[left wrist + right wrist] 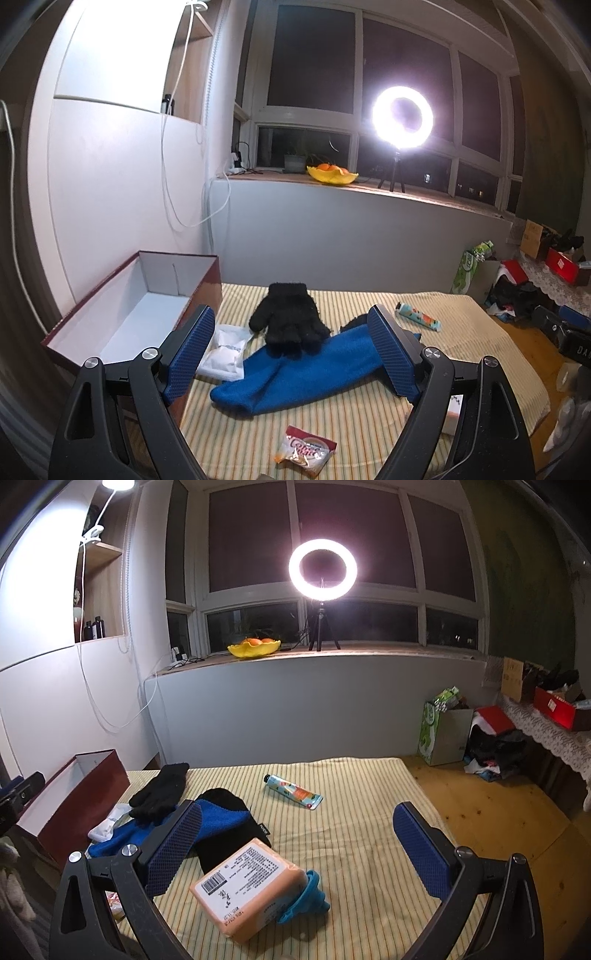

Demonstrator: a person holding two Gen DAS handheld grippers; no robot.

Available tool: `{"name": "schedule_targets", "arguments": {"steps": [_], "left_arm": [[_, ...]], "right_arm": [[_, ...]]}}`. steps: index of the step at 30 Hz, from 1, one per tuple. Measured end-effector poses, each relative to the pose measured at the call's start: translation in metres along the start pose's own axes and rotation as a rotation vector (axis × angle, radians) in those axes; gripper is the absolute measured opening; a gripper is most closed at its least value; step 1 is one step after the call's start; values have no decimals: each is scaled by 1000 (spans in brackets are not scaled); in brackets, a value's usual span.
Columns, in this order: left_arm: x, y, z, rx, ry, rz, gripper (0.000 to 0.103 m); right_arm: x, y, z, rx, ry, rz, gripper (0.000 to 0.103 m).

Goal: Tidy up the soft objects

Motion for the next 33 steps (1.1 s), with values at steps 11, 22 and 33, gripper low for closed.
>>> {"name": "schedule_targets", "arguments": {"steps": [11,22,33], "left_arm": [[11,-30,4,-40,-106,-134,85],[9,-63,-30,-133,-113,-255,84],[25,-93,27,-147,-323,-407,76]], "right_arm": [[18,-24,27,123,141,-142,102],[26,-43,32,241,299,-240,94],[70,-46,16,172,395,-422,68]]}}
Point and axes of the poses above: each gripper's, at about its wrist camera, not at the fingertips, and x roughly the way its jaws point, z to its right, y to its top, the point moved 6 cm from there along x, roughly the way its jaws point
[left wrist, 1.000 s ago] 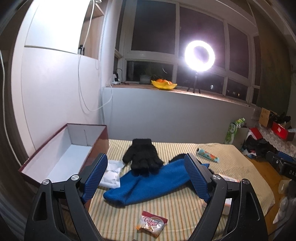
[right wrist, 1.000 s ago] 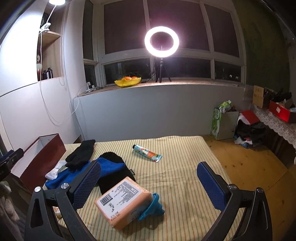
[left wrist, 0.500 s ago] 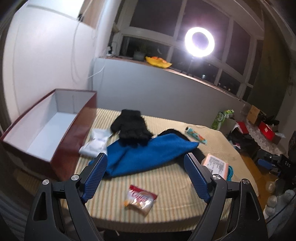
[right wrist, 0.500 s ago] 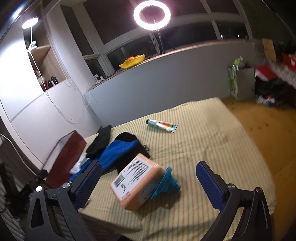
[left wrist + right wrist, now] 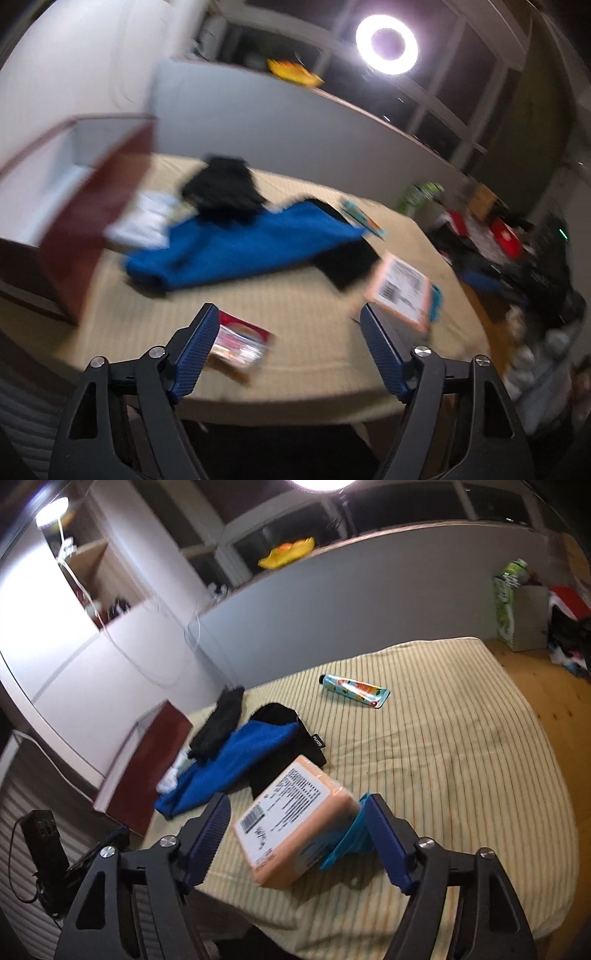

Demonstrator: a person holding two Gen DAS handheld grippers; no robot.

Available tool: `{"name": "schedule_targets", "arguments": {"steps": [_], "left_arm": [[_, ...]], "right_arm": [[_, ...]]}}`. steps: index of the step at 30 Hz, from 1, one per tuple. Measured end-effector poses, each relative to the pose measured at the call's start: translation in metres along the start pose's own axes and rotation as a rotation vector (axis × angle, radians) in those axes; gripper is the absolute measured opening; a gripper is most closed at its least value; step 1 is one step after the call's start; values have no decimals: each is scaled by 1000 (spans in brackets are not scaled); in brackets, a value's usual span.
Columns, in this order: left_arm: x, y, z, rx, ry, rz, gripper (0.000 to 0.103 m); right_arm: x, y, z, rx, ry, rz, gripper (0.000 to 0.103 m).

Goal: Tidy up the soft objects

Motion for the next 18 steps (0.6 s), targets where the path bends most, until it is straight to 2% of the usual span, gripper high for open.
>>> {"name": "schedule_targets", "arguments": {"steps": [2,7,8,10,18], "left_arm": [[12,-8,16,3,-53,-50,75],[26,-18,46,23,-122,-106,71],[30,-19,51,23,-138,-124,70],[37,-23,58,25,-159,-151,62],[62,-27,83,33,-207,-223,62]], "right_arm": [[13,6,2,-25,12,-62,64],[45,15,19,-7,15,-191,56],[49,15,21,-2,24,-208,53],[57,16,23,3,34,-238,50],[76,13,12,-75,42,-327,47]]}}
Point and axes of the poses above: each gripper's, at about its wrist camera, not at the fingertips, and x roughly the way its jaws point, z to its right, y to its top, the point moved 6 cm from there along x, roughly the way its jaws point
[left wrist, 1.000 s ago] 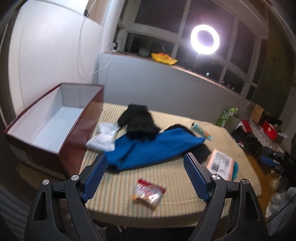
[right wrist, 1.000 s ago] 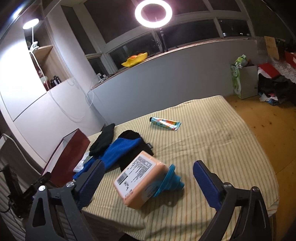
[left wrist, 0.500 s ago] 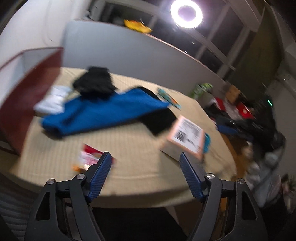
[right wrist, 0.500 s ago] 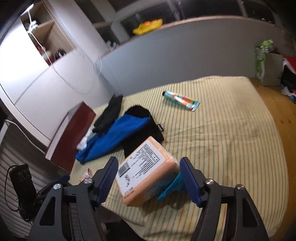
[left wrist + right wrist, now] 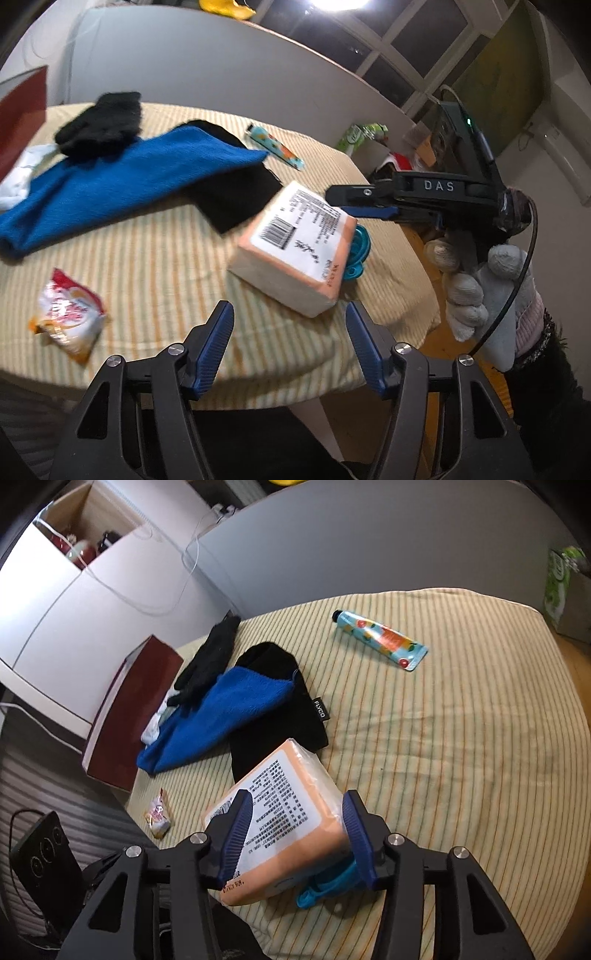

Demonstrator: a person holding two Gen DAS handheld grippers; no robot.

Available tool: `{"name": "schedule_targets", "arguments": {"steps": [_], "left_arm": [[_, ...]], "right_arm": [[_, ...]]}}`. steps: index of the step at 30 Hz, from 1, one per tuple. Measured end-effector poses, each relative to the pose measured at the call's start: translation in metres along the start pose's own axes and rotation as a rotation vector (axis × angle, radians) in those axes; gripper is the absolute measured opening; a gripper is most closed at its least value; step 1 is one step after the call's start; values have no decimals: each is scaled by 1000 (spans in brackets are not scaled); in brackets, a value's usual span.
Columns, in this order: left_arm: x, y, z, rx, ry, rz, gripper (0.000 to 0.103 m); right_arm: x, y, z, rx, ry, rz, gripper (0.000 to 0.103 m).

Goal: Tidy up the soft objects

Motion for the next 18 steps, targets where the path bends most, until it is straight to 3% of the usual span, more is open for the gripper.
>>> {"name": "schedule_targets", "arguments": {"steps": [8,12,18], "left_arm": [[30,2,4,-44,-30,-68,61],[37,3,2,-46,-30,-91,46],[44,6,0,-45,-25,-95,42]], "right_arm": [[14,2,3,-16,-8,-54,47],[19,0,4,-11,-1,-72,47],[23,0,-1,-27,-10,-85,43]]}}
Point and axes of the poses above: each gripper's, at about its wrist camera, not at the fingertips, and x roughly the way its jaws point, z to its right, y to its top, the point moved 6 cm from there along x, roughly the way its jaws point
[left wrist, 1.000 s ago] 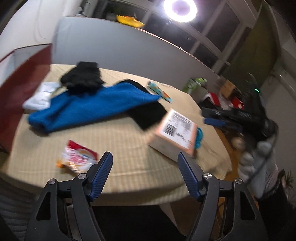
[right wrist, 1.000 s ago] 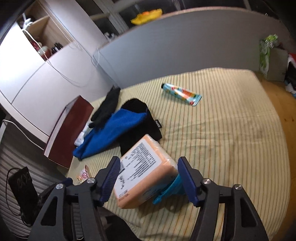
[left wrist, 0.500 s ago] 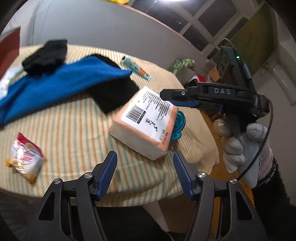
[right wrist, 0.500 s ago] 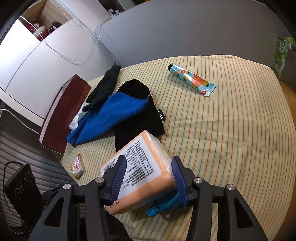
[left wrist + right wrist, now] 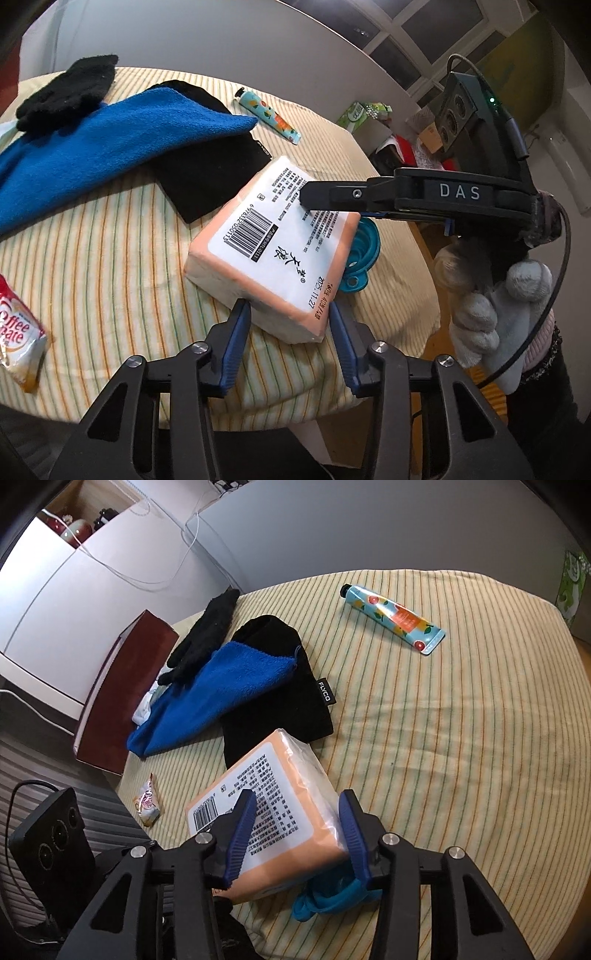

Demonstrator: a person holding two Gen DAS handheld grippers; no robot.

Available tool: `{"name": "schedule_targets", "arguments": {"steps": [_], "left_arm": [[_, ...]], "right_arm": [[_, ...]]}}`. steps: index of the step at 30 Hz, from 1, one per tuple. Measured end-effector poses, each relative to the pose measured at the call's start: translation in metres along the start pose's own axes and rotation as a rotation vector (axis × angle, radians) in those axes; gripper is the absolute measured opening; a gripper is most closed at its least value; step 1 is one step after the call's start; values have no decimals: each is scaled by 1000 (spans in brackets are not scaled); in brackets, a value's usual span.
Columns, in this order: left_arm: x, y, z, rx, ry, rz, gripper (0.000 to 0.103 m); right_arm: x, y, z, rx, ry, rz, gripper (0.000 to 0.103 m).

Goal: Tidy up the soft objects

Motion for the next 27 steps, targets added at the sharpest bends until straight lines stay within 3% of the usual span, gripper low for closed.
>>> {"name": "schedule_targets", "arguments": {"steps": [10,18,27], "left_arm": [[-17,8,-4,5,29,50,41],[-52,8,-11,20,51,109,41],[-114,24,-32,12,106,258,41]], "right_arm": [[-9,-4,-21,-36,-4,8,43],[-18,-13,-53,-58,10,9,43],[-30,0,-112,-139,46,54,43]]}}
Point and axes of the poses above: each gripper's, at about its wrist camera, not at the fingertips, and x roughly the way its jaws point, z to its right, y to its top, the point moved 6 cm from there along x, roughly the way its jaws point
